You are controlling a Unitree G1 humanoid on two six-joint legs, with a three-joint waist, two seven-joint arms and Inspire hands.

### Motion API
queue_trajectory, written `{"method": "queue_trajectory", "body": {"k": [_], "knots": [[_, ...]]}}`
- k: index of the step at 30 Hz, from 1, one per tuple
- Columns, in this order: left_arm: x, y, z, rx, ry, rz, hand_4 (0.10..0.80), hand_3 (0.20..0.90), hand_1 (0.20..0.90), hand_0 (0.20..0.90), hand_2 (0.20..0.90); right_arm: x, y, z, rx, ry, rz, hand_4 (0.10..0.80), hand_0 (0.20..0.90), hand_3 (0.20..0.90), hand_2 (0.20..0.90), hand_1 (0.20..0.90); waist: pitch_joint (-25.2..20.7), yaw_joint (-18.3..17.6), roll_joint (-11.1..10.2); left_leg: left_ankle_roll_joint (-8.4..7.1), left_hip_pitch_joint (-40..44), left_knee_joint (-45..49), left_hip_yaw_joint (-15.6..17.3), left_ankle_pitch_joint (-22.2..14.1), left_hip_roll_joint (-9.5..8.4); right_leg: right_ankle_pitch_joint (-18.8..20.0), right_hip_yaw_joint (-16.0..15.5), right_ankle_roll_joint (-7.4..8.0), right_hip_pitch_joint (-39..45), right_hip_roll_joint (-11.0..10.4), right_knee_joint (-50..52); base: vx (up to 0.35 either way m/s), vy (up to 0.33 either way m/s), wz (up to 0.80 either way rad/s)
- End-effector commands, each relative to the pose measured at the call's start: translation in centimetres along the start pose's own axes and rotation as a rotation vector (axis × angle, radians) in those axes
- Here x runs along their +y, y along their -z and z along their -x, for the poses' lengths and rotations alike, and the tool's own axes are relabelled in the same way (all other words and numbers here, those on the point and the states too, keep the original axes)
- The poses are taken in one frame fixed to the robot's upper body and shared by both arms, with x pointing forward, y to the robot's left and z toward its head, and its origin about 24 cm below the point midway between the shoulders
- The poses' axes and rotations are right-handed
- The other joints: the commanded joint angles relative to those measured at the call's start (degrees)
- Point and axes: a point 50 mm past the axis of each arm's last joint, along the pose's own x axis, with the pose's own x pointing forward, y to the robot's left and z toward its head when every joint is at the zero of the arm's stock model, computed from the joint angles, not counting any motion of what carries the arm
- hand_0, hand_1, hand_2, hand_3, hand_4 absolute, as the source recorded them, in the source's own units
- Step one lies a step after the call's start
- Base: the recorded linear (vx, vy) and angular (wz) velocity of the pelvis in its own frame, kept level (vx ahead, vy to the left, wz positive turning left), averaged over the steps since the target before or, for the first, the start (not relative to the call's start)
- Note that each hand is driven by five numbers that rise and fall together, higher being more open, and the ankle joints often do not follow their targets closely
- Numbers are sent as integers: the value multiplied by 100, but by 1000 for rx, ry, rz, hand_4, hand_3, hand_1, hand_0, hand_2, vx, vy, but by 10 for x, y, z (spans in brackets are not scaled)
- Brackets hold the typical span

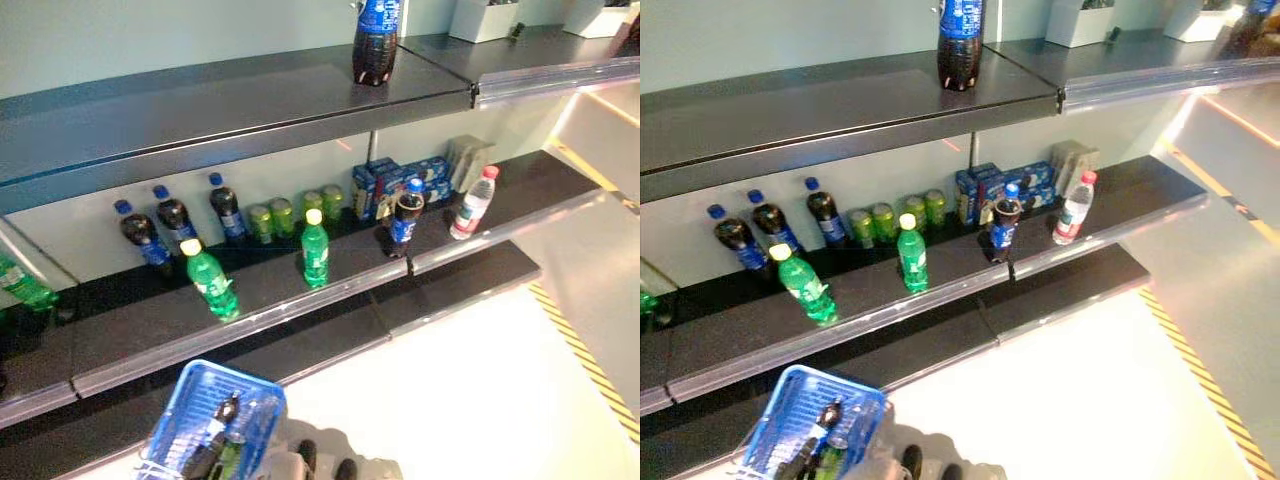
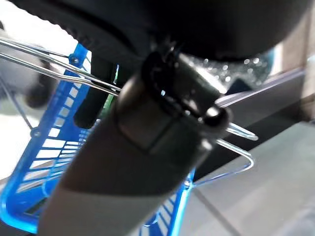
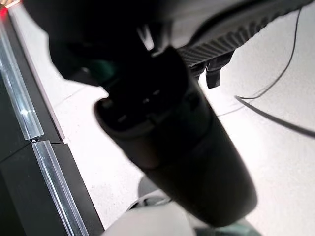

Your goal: Pick up the drink and place into the basket.

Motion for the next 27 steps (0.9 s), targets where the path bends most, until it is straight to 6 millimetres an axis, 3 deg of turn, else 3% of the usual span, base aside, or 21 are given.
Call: {"method": "queue_trajectory", "body": {"k": [1, 2, 3, 4, 5, 6, 7, 10, 14, 15, 16, 17, 18, 19, 20, 21, 22, 23, 25, 26, 27], "knots": [[-7, -40, 1, -205, 118, 15, 100, 200, 300, 300, 300, -10, -37, 0, -116, 23, 22, 800, 900, 900, 900, 900, 12, 284, 192, 605, -117, -182, 369, 483, -391, -411, 659, 950, 194, 50, 742, 306, -153, -17], [-5, -42, 1, -210, 108, 29, 100, 200, 300, 300, 300, -7, -39, 1, -120, 22, 25, 800, 900, 900, 900, 900, -52, 294, 166, 715, -21, -171, 449, 303, -412, -574, 597, 918, 174, 132, 1004, 190, -83, -13], [-5, -42, 1, -210, 108, 30, 100, 200, 300, 300, 300, -7, -40, 1, -120, 21, 25, 800, 900, 900, 900, 900, -47, 296, 164, 717, -15, -170, 452, 297, -413, -585, 600, 920, 173, 129, 1019, 360, -151, -37], [-3, -44, 0, -217, 82, 44, 100, 200, 300, 300, 300, -3, -40, 0, -105, 21, 12, 800, 900, 900, 900, 900, -61, 320, 85, 844, 75, -35, 391, 87, -486, -644, 557, 965, 244, 144, 1420, 177, -74, -41], [-4, -44, 0, -217, 83, 45, 100, 200, 300, 300, 300, -3, -40, 0, -105, 21, 12, 800, 900, 900, 900, 900, -73, 324, 93, 841, 55, -38, 394, 101, -473, -622, 561, 960, 225, 156, 1409, 374, -168, -26], [-2, -49, -1, -231, 71, 67, 100, 200, 300, 300, 300, 1, -39, -1, -93, 10, 4, 800, 900, 900, 900, 900, -87, 365, -17, 1014, 248, -69, 324, -50, -546, -290, 562, 1193, 221, 141, 1986, 256, -126, 12], [-5, -54, -2, -238, 79, 73, 100, 200, 300, 300, 300, 4, -39, -1, -99, -1, 12, 800, 900, 900, 900, 900, -122, 340, -17, 1100, 415, -184, 343, -91, -476, 176, 536, 1427, -16, 188, 2686, 320, -167, 21], [-15, -64, -3, -257, 127, 66, 100, 200, 300, 300, 300, 7, -42, -1, -137, -18, 21, 800, 900, 900, 900, 900, -122, 302, -6, 1161, 702, -339, 187, -152, -347, 629, 595, 1750, -387, 127, 3713, 200, -200, 12], [-43, -67, -4, -262, 202, 51, 100, 200, 300, 300, 300, 7, -52, 0, -174, -5, -10, 800, 900, 900, 900, 900, -129, 206, 186, 1049, 889, -320, -294, -187, -78, 353, 653, 1573, -823, -865, 2961, 117, -328, 25], [-46, -68, -4, -260, 210, 47, 100, 200, 300, 300, 300, 7, -53, 0, -178, -1, -17, 800, 900, 900, 900, 900, -135, 190, 202, 1035, 877, -318, -327, -185, -53, 375, 686, 1551, -861, -927, 2790, 58, -446, 57], [-60, -68, -4, -252, 247, 34, 100, 200, 300, 300, 300, 5, -57, 0, -199, 11, -36, 800, 900, 900, 900, 900, -87, 63, 222, 961, 930, -244, -537, -311, 1, 556, 1010, 1524, -995, -1417, 1904, 35, -480, 70], [-68, -70, -4, -247, 264, 34, 100, 200, 300, 300, 300, 4, -60, 1, -206, 20, -47, 800, 900, 900, 900, 900, -87, -19, 243, 905, 958, -252, -625, -367, 75, 822, 1247, 1589, -1137, -1685, 1584, 30, -610, 92], [-75, -71, -3, -248, 275, 39, 100, 200, 300, 300, 300, 3, -63, 1, -212, 26, -52, 800, 900, 900, 900, 900, -57, -91, 255, 853, 1029, -257, -722, -457, 157, 1036, 1487, 1664, -1214, -1867, 1384, -25, -410, 78], [-77, -72, -2, -248, 279, 44, 100, 200, 300, 300, 300, 3, -64, 1, -214, 27, -51, 800, 900, 900, 900, 900, -43, -115, 261, 835, 1059, -256, -759, -494, 191, 1107, 1567, 1689, -1230, -1920, 1324, -29, -358, 70], [-80, -73, -2, -252, 284, 52, 100, 200, 300, 300, 300, 3, -67, 1, -217, 26, -47, 800, 900, 900, 900, 900, -31, -146, 281, 788, 1095, -276, -815, -506, 308, 1039, 1691, 1732, -1229, -1908, 1336, -81, -500, 88], [-84, -75, 0, -262, 300, 71, 100, 200, 300, 300, 300, 4, -73, 3, -227, 15, -33, 800, 900, 900, 900, 900, -17, -153, 312, 641, 1110, -299, -905, -451, 641, 443, 1700, 1777, -1088, -1743, 1411, -98, -560, 96], [-83, -76, 1, -272, 303, 71, 100, 200, 300, 300, 300, 4, -74, 3, -230, 8, -27, 800, 900, 900, 900, 900, -17, -130, 298, 560, 1094, -290, -922, -408, 786, 199, 1565, 1757, -976, -1684, 1411, -80, -451, 89], [-83, -76, 1, -273, 303, 71, 100, 200, 300, 300, 300, 4, -74, 3, -230, 8, -27, 800, 900, 900, 900, 900, -15, -133, 299, 558, 1098, -292, -925, -407, 787, 198, 1561, 1756, -970, -1683, 1409, -83, -495, 60], [-75, -76, 2, -301, 291, 104, 100, 200, 300, 300, 300, 7, -79, 5, -244, -26, 46, 800, 900, 900, 900, 900, -28, 84, 149, 219, 922, -427, -797, 63, 1475, -175, 982, 1504, -748, -1370, 1365, -172, -719, 67], [-74, -76, 2, -300, 289, 110, 100, 200, 300, 300, 300, 7, -79, 5, -246, -29, 55, 800, 900, 900, 900, 900, -28, 92, 147, 197, 923, -466, -793, 110, 1518, -182, 955, 1486, -739, -1341, 1355, -228, -648, 47], [-72, -74, 1, -284, 289, 101, 100, 200, 300, 300, 300, 4, -80, 6, -249, -22, 33, 800, 900, 900, 900, 900, 21, 167, 107, 106, 774, -653, -540, 427, 1728, -248, 661, 1347, -642, -1180, 1254, -212, -451, 15]]}}
